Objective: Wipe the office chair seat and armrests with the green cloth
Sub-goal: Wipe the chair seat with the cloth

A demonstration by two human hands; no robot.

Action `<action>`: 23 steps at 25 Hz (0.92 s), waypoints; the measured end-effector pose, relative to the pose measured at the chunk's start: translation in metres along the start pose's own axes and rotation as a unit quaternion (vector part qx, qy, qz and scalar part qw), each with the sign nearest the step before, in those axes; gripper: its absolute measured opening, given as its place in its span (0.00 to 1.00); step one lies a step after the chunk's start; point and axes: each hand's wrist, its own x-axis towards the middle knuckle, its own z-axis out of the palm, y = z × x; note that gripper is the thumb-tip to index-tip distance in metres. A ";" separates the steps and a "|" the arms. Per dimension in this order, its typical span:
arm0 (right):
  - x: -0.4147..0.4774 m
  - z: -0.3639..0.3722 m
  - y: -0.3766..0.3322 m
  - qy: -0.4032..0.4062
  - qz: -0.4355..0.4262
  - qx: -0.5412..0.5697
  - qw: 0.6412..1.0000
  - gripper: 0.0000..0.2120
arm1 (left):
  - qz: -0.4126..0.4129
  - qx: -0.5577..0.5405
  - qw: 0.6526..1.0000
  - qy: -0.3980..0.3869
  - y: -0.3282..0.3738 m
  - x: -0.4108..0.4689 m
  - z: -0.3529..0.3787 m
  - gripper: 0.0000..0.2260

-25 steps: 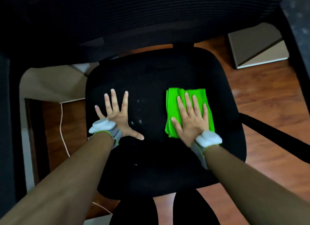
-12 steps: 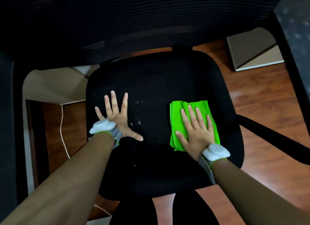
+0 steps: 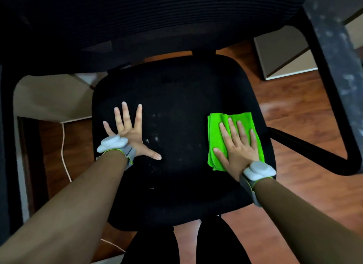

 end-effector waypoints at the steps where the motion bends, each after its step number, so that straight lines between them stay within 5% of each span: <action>1: 0.002 0.000 -0.001 -0.003 0.001 0.000 1.000 0.34 | 0.001 -0.003 1.000 -0.009 0.001 0.000 -0.002 0.75; 11: 0.007 0.004 -0.001 -0.020 -0.004 0.017 1.000 0.33 | 0.005 -0.116 0.993 0.008 0.003 -0.069 0.006 0.60; 16: 0.008 0.008 0.003 -0.008 -0.020 0.029 0.999 0.33 | 0.027 -0.051 0.997 -0.050 0.016 -0.095 0.032 0.68; 23: -0.024 0.011 -0.042 0.022 -0.034 0.016 0.999 0.34 | 0.006 -0.054 0.998 -0.033 0.019 -0.089 0.039 0.70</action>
